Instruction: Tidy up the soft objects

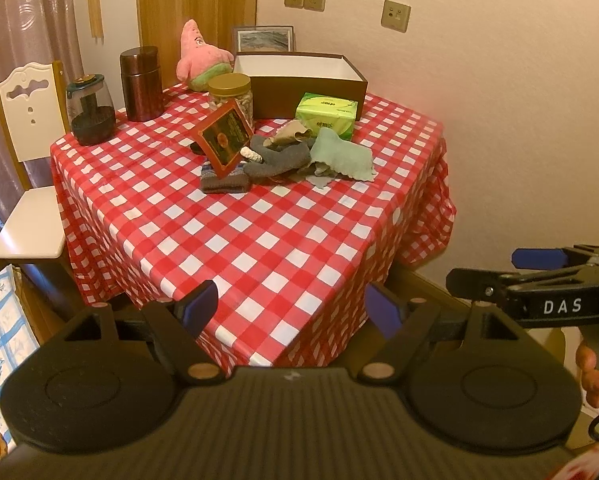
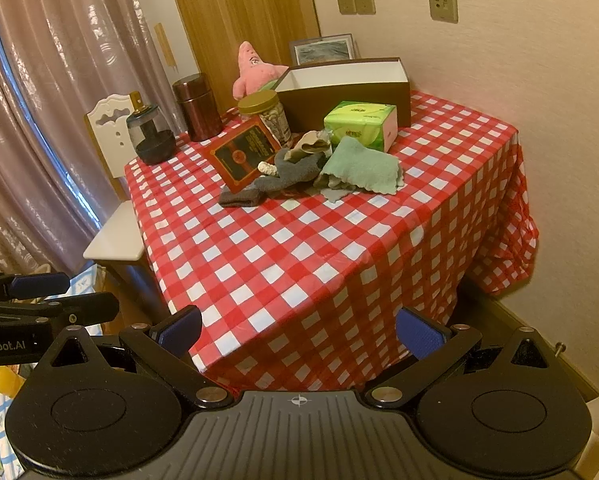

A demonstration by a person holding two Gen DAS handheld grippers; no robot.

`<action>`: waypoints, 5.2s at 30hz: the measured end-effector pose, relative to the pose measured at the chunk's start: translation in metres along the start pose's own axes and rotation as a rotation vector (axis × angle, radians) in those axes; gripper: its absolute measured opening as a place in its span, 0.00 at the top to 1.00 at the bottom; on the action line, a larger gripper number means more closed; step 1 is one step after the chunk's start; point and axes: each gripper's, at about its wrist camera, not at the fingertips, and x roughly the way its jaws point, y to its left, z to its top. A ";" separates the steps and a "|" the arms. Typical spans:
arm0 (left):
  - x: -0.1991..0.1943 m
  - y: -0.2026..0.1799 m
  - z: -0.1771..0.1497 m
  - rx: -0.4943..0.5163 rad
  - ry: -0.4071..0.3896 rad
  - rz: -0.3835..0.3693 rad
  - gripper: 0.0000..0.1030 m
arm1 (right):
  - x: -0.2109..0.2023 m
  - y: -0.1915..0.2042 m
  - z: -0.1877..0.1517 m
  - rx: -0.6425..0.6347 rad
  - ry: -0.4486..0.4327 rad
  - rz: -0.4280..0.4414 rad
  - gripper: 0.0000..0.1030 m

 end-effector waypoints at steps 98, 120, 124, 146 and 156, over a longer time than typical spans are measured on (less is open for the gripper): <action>0.132 0.047 0.081 -0.143 0.009 0.125 0.25 | 0.164 -0.049 0.115 -0.138 0.006 0.161 0.44; 0.232 0.031 0.125 -0.355 0.050 0.379 0.29 | 0.324 -0.074 0.207 -0.608 0.009 0.295 0.44; 0.239 0.034 0.124 -0.370 0.060 0.401 0.29 | 0.346 -0.064 0.206 -0.684 0.003 0.285 0.44; 0.288 0.094 0.143 -0.218 0.037 0.295 0.29 | 0.354 -0.059 0.223 -0.569 -0.031 0.229 0.93; 0.326 0.128 0.161 -0.185 -0.004 0.159 0.41 | 0.329 -0.086 0.239 -0.328 0.023 0.152 0.93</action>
